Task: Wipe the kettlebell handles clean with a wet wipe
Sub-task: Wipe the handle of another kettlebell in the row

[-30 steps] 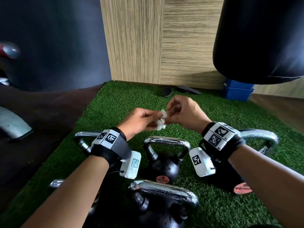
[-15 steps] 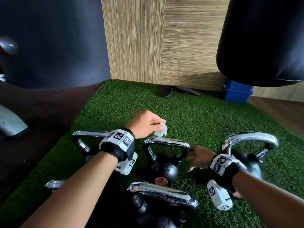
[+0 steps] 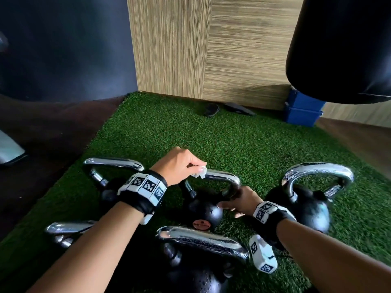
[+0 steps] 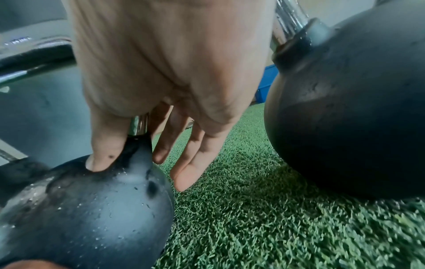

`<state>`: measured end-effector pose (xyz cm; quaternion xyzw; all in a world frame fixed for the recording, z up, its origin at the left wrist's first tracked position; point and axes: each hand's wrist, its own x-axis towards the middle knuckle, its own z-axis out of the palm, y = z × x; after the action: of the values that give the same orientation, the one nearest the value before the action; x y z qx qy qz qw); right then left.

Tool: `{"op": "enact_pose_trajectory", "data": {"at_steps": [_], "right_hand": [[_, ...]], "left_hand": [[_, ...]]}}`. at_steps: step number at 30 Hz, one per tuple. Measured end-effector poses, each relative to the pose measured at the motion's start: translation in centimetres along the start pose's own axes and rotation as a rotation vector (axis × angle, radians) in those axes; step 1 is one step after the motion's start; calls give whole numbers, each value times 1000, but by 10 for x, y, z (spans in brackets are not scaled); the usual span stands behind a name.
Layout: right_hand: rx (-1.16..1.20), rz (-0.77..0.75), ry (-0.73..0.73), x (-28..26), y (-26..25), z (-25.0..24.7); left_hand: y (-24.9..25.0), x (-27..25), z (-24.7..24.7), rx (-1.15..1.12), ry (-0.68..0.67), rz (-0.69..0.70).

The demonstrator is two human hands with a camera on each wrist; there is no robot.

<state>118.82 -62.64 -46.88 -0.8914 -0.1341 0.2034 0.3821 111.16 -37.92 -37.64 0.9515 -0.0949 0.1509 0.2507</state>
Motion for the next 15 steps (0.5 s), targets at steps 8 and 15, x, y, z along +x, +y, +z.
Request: {"op": "enact_pose_trajectory", "data": {"at_steps": [8, 15], "right_hand": [[152, -41, -33, 1, 10, 1], [174, -26, -23, 5, 13, 0]], "left_hand": [[-34, -29, 9, -217, 161, -120], [-59, -53, 32, -349, 241, -204]]}}
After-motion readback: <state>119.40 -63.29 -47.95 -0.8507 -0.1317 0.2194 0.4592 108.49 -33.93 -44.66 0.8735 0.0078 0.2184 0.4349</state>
